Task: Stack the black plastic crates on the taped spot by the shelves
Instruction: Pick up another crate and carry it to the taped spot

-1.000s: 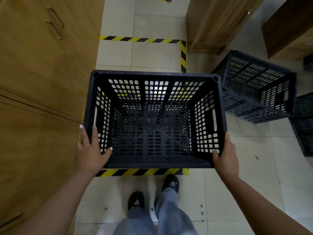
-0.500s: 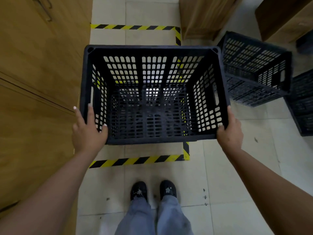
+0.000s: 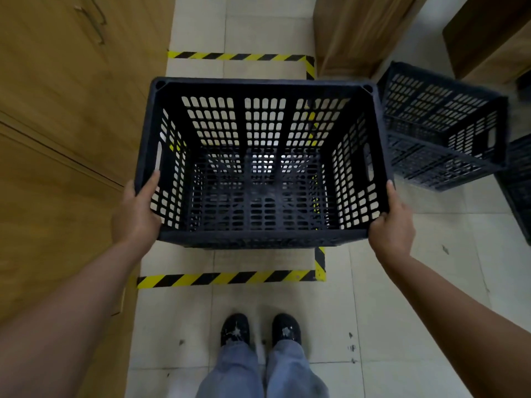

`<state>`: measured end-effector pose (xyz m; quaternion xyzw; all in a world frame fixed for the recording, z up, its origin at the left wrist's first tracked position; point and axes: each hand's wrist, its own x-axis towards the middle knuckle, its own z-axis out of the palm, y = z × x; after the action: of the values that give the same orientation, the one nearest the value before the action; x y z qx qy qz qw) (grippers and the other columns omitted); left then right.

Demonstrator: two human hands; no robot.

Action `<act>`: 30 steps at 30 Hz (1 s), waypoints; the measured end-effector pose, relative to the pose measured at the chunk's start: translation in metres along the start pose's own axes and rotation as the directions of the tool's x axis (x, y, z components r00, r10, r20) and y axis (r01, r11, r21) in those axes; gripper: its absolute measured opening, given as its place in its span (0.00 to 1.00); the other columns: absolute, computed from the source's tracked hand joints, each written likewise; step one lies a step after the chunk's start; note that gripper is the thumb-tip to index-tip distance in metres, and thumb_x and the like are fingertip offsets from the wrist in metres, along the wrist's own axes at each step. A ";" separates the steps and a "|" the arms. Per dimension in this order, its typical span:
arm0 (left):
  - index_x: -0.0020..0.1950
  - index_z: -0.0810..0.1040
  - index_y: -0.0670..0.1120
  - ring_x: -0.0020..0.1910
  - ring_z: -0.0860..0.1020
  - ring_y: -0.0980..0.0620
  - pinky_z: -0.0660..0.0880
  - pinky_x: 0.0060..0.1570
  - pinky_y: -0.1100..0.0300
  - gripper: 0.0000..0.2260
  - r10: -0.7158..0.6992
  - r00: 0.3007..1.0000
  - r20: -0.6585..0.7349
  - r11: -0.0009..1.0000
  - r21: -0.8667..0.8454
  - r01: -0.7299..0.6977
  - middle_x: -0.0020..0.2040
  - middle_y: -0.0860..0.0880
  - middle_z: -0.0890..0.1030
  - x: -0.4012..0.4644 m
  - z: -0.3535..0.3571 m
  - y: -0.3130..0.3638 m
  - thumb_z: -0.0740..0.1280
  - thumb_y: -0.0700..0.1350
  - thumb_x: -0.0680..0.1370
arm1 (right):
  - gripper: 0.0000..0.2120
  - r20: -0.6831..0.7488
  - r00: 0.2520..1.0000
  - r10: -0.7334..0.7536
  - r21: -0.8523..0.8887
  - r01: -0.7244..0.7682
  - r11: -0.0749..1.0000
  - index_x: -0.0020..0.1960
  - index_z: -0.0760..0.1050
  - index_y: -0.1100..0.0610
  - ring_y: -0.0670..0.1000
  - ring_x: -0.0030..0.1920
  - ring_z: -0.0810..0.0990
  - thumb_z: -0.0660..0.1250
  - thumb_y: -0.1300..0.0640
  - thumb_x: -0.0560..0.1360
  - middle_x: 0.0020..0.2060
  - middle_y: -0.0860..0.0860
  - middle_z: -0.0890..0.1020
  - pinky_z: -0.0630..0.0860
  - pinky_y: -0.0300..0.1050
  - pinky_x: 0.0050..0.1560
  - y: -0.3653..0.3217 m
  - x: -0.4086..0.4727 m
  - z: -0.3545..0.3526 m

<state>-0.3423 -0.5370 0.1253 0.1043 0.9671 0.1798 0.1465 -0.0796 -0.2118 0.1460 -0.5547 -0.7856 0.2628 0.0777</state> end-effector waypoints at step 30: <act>0.76 0.36 0.40 0.76 0.35 0.47 0.41 0.74 0.48 0.44 0.033 0.984 0.173 0.952 0.294 -0.083 0.77 0.42 0.34 -0.036 0.001 0.000 0.54 0.66 0.76 | 0.34 0.294 0.920 -0.260 -0.352 0.357 0.865 0.67 0.72 0.41 0.57 0.76 0.37 0.50 0.26 0.68 0.77 0.54 0.43 0.40 0.55 0.73 0.035 -0.026 0.007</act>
<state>-0.3085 -0.5459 0.1330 0.1684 0.9641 0.0258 0.2035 -0.0442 -0.2291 0.1269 -0.3897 -0.9049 0.1455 -0.0899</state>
